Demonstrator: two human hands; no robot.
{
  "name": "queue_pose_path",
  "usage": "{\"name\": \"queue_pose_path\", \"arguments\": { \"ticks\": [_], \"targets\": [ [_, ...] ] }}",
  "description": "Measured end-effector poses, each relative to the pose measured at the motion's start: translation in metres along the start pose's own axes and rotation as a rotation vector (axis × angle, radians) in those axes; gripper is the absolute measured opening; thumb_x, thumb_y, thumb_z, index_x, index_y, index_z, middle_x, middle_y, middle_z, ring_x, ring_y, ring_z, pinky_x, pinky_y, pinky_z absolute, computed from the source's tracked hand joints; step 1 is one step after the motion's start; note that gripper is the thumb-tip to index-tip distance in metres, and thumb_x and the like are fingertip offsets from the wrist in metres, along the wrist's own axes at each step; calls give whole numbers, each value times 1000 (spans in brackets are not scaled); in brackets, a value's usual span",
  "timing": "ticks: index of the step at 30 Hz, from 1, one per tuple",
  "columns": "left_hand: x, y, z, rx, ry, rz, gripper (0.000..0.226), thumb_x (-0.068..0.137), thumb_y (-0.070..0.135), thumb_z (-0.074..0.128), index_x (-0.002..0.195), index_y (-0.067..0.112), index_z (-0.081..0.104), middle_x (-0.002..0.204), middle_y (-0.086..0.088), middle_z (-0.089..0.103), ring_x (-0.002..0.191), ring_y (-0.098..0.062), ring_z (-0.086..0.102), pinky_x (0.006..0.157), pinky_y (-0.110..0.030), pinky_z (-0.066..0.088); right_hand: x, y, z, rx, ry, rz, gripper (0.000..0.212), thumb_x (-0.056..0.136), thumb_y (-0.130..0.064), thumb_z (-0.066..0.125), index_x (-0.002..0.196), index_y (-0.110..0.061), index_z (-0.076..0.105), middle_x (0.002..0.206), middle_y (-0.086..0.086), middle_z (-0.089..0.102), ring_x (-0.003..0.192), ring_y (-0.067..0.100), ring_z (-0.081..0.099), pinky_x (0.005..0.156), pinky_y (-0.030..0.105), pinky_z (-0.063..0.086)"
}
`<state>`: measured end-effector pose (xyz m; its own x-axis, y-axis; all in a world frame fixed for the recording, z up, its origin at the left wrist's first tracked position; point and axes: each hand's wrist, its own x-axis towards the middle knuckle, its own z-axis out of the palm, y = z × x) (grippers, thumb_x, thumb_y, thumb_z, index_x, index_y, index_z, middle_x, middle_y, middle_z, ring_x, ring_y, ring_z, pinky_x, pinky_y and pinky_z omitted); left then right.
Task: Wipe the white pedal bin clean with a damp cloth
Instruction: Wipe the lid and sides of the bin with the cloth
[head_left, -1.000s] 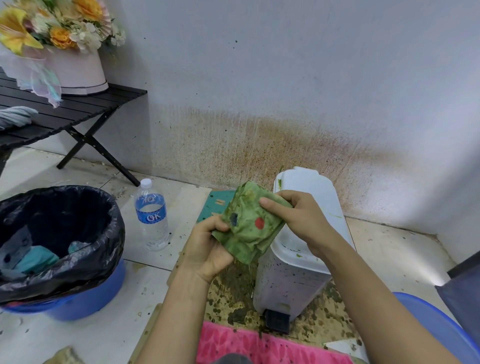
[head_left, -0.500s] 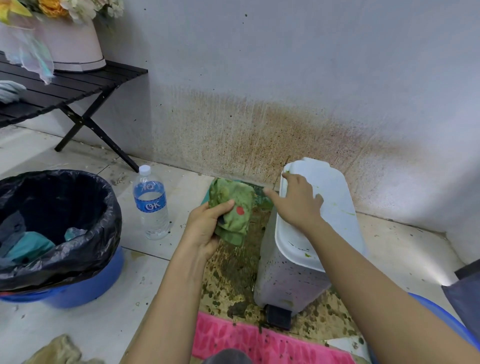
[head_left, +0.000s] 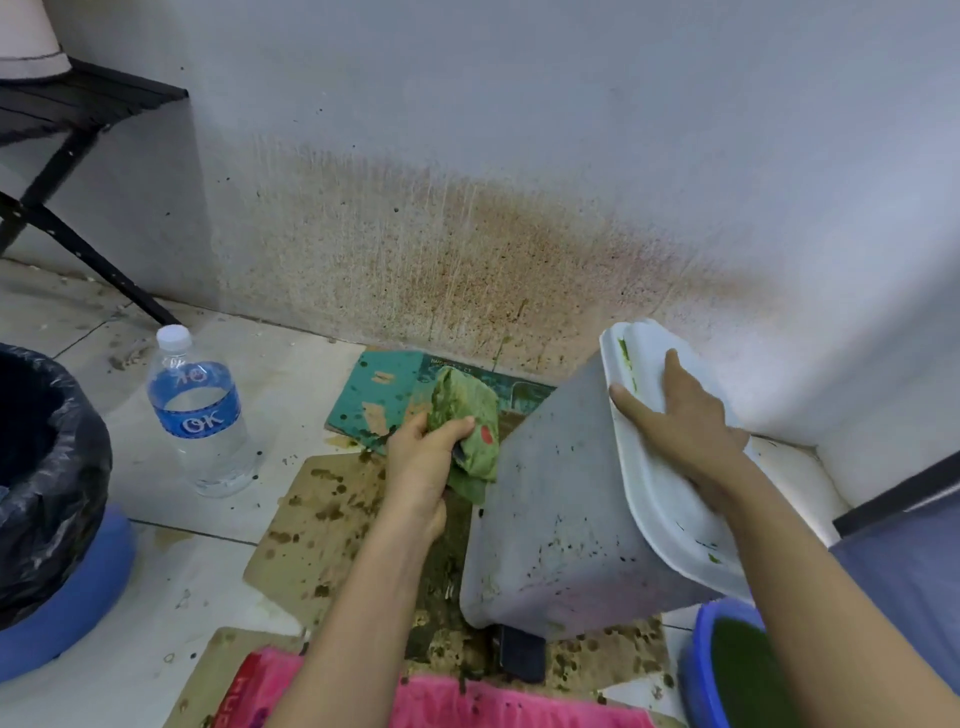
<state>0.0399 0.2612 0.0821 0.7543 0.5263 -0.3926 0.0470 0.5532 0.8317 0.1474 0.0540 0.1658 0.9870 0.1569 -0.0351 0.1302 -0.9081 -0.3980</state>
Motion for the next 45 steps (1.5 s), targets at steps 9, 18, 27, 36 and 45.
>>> {"name": "queue_pose_path", "arguments": {
  "ticks": [9, 18, 27, 36, 45],
  "targets": [
    [-26, -73, 117, 511, -479, 452, 34, 94, 52, 60, 118, 30, 72, 118, 25, 64, 118, -4, 55, 102, -31, 46, 16, 58, -22, 197, -14, 55, 67, 93, -64, 43, 151, -46, 17, 158, -16, 17, 146, 10, 10, 119, 49, 10],
    [54, -103, 177, 440, -323, 738, 40, 96, 41, 50, 130, 21, 59, 122, 6, 55, 114, -8, 51, 99, -31, 43, 23, 69, -16, 332, -10, -10, 79, 87, -64, 54, 153, -40, 19, 159, -20, 20, 147, 9, 20, 119, 51, 18],
    [76, -124, 146, 685, -193, 199, 55, 106, 48, 33, 155, 25, 35, 166, 2, 22, 152, -18, 19, 122, -48, 20, 19, 79, -25, 430, -13, 37, 78, 83, -60, 64, 149, -48, 24, 153, -26, 28, 140, 10, 34, 115, 48, 29],
    [54, -98, 186, 606, -392, 510, 64, 94, 58, 40, 153, 33, 36, 163, 9, 28, 152, -10, 17, 124, -42, 15, 20, 69, -18, 410, 7, -3, 79, 87, -55, 62, 153, -41, 21, 157, -23, 23, 145, 7, 24, 120, 49, 16],
    [107, -160, 61, 677, -66, -20, 49, 104, 47, 40, 148, 26, 46, 151, -3, 49, 133, -30, 49, 107, -44, 42, 17, 61, -19, 413, -24, 18, 77, 86, -57, 61, 151, -46, 20, 158, -21, 22, 146, 12, 23, 118, 52, 17]
  ]
}}
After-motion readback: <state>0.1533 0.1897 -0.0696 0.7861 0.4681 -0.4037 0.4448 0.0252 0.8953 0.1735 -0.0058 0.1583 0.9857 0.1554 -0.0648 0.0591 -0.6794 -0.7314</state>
